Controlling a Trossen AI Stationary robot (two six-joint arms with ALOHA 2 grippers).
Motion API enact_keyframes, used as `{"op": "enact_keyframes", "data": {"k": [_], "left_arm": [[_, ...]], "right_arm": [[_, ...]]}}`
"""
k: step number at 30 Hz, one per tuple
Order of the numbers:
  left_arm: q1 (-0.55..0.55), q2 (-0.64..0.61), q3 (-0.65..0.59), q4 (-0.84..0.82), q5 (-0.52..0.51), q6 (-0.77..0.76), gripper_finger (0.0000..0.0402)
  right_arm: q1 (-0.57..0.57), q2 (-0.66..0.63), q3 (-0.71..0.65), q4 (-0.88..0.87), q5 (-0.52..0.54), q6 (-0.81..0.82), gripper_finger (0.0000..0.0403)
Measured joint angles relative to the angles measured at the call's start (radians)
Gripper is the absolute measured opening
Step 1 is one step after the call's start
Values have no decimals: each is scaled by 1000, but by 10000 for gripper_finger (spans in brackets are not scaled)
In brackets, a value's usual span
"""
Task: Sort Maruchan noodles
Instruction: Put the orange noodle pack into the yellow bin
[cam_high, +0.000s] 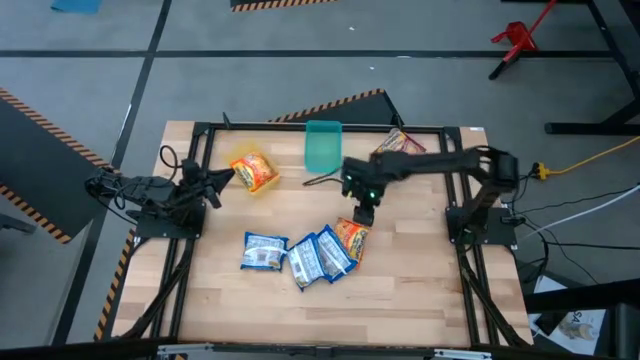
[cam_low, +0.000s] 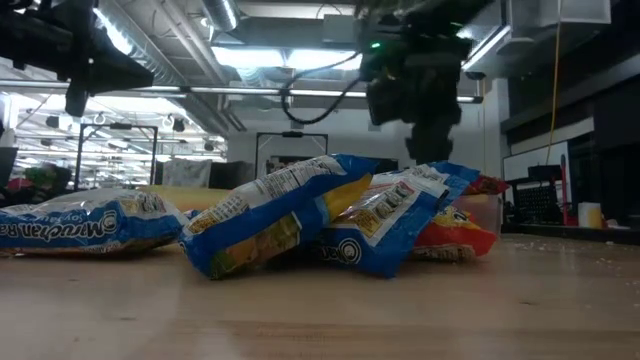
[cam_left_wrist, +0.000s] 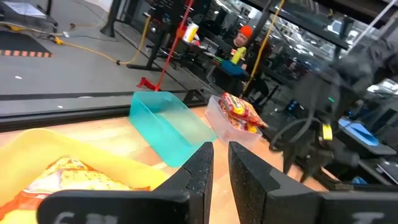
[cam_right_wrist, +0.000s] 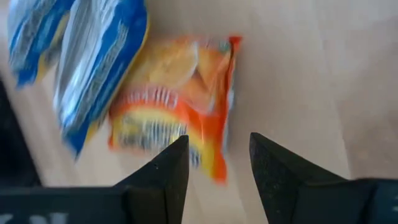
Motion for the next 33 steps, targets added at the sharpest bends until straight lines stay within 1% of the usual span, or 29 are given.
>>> {"op": "enact_keyframes", "data": {"k": [2, 4, 6, 8, 10, 13, 15, 18, 25, 33], "left_arm": [[0, 0, 0, 0, -21, 0, 44], [0, 0, 0, 0, -40, 0, 44], [0, 0, 0, 0, -57, 0, 44], [0, 0, 0, 0, -66, 0, 44], [0, 0, 0, 0, -75, 0, 44], [0, 0, 0, 0, -82, 0, 44], [0, 0, 0, 0, -82, 0, 44], [0, 0, 0, 0, -82, 0, 44], [0, 0, 0, 0, -87, -10, 44], [0, 0, 0, 0, -80, -23, 44]], "right_arm": [[32, -52, -133, 192, 26, 102, 155], [57, -79, -226, 330, 27, 163, 165], [72, -83, -286, 436, 50, 191, 184], [73, -83, -319, 508, 106, 203, 210], [72, -80, -322, 560, 163, 204, 239], [58, -78, -318, 571, 242, 196, 273], [59, -78, -316, 584, 274, 169, 287], [63, -61, -315, 592, 322, 135, 296], [74, 20, -315, 679, 246, 160, 298], [72, 72, -313, 751, 198, 197, 298]]}}
